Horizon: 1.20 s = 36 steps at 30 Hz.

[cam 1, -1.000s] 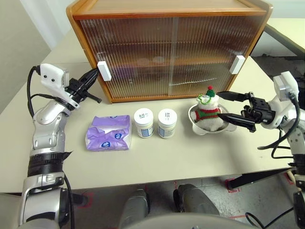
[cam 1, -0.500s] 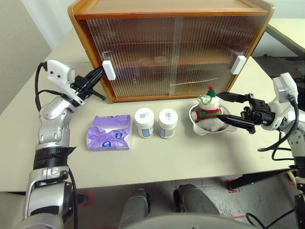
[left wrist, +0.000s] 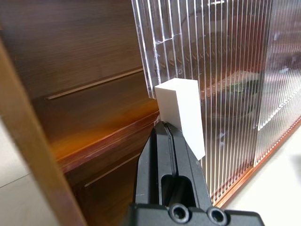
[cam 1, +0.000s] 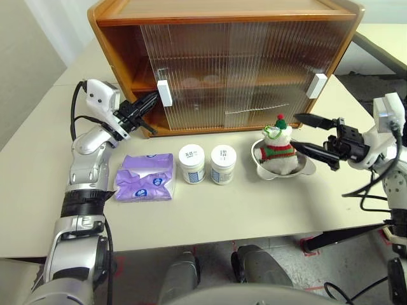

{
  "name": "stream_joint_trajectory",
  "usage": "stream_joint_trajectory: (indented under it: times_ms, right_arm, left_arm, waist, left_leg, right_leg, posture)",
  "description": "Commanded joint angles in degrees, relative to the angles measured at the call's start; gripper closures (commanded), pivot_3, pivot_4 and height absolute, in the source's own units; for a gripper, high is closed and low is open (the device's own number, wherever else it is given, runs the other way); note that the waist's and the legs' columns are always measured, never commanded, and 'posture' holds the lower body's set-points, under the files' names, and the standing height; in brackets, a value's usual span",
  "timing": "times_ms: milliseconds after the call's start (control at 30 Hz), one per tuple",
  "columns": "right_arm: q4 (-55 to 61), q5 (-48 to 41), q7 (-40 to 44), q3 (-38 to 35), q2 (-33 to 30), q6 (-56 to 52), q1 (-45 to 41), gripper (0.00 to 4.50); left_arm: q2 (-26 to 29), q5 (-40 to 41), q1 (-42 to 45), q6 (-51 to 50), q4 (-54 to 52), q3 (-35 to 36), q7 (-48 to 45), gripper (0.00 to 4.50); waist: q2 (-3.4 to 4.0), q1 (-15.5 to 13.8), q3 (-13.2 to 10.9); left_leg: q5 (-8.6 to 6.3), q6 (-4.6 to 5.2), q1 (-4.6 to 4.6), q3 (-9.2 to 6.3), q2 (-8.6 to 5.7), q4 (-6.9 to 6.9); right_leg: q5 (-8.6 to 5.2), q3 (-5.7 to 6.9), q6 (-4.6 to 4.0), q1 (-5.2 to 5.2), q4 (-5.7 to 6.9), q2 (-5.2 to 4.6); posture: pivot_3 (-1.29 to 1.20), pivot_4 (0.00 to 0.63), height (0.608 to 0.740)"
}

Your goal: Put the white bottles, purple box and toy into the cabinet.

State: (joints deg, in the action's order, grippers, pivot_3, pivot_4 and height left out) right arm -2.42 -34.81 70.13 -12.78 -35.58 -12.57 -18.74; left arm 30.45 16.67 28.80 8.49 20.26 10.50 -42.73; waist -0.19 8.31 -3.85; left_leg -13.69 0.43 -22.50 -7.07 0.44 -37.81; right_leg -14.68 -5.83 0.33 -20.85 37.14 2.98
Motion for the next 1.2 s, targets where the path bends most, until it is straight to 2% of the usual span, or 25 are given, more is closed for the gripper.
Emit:
stream_joint_trajectory:
  times_ms: [33,133,333,1200]
  right_arm:
    - [2.05,2.02,-3.95,-0.05,0.22,0.83,1.35,0.00]
    - [2.49,-3.78,-0.49,-0.21,-0.30,-4.20,1.12,0.00]
    - [3.54,-5.64,-0.04,-0.55,-0.58,-5.85,1.49,0.00]
    - [4.93,-8.63,-1.50,-1.70,-3.13,-11.49,2.02,0.00]
  left_arm:
    - [-0.56,-0.87,1.61,1.49,2.37,-1.49,-1.64,4.48]
    - [-1.20,-1.13,2.67,2.00,3.57,-2.27,-2.22,4.48]
    - [-2.80,-1.65,4.41,2.91,6.00,-3.67,-2.63,4.48]
    - [-10.80,-4.19,13.58,7.18,16.98,-7.42,-2.93,4.48]
  waist:
    - [0.00,0.19,0.00]
    - [0.00,0.71,0.01]
    - [0.00,1.28,0.01]
    - [0.00,2.30,0.01]
  left_leg:
    - [-0.01,0.02,0.00,-0.02,0.01,0.00]
    - [-0.02,0.03,-0.10,-0.02,-0.02,0.00]
    - [-0.03,0.07,-0.33,0.01,-0.10,-0.17]
    - [0.20,0.46,-0.60,0.05,-0.31,-0.33]
  right_leg:
    - [0.04,0.00,0.01,-0.02,0.00,-0.04]
    - [0.04,-0.01,0.03,-0.07,0.00,-0.10]
    - [0.13,0.01,0.31,-0.12,-0.13,-0.02]
    - [0.64,-0.02,0.84,0.07,-0.84,-0.06]
  posture:
    - [-0.28,0.051,0.740]
    - [-0.29,0.049,0.740]
    - [-0.30,0.049,0.740]
    - [-0.33,0.052,0.740]
